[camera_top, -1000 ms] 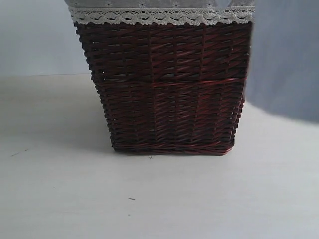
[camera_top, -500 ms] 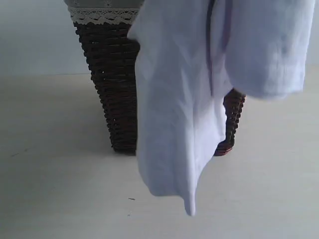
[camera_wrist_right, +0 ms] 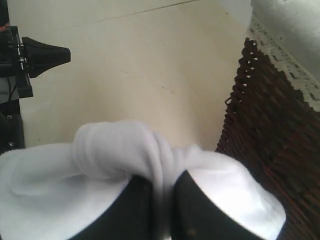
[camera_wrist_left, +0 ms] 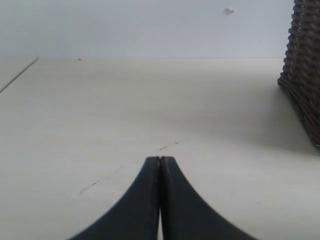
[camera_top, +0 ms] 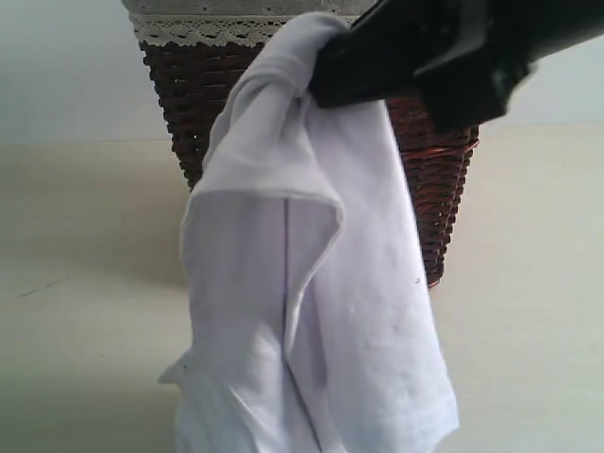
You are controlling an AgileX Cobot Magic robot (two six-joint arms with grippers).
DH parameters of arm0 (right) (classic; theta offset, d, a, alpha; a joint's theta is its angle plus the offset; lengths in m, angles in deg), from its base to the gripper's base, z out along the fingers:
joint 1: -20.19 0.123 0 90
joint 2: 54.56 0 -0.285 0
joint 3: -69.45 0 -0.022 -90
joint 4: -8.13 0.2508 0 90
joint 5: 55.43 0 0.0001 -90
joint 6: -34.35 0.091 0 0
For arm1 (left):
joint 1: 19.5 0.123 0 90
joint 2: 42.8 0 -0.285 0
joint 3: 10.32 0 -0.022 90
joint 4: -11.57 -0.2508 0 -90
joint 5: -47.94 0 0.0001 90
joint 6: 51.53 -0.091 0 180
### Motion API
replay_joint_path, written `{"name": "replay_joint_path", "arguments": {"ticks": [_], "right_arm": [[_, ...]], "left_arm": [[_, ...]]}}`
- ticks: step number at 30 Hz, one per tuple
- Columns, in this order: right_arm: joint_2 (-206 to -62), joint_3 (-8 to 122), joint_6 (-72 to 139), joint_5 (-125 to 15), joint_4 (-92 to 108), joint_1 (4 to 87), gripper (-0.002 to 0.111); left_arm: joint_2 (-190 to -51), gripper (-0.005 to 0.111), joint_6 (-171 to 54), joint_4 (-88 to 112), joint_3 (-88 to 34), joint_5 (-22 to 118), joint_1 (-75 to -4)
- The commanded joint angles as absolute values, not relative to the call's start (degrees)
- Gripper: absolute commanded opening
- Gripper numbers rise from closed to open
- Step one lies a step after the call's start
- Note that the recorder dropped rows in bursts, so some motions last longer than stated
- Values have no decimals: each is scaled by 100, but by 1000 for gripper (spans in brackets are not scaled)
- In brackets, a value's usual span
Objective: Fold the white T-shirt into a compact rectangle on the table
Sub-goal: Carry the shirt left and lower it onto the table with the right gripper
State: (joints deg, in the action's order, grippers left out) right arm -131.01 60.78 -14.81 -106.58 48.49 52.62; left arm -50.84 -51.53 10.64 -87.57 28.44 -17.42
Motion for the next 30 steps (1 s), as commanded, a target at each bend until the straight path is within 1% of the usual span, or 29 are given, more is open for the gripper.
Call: {"name": "replay_joint_path", "arguments": {"ticks": [1, 7, 11, 17, 23, 26, 30], "right_arm": [[-13426, 6045, -1678, -10015, 4936, 5596, 0], [-14120, 6045, -1758, -9030, 4352, 5785, 0], [-14725, 6045, -1637, -8486, 3377, 5785, 0], [-15623, 6069, -712, -7894, 1442, 5785, 0], [-16165, 6317, 1012, -6599, -764, 5723, 0], [-16396, 6690, 1586, -6546, -1368, 5641, 0], [-16661, 7194, 1958, -6785, -1477, 5433, 0]], "left_arm": [[-5059, 0, -5153, 1058, -8754, 2924, -1776], [-5059, 0, -5153, 1058, -8754, 2924, -1776], [-5059, 0, -5153, 1058, -8754, 2924, -1776], [-5059, 0, -5186, 1058, -8754, 2923, -1776], [-5059, 0, -5186, 1058, -8754, 2923, -1776], [-5059, 0, -5186, 1058, -8754, 2923, -1776], [-5059, 0, -5186, 1058, -8754, 2923, -1776]]}}
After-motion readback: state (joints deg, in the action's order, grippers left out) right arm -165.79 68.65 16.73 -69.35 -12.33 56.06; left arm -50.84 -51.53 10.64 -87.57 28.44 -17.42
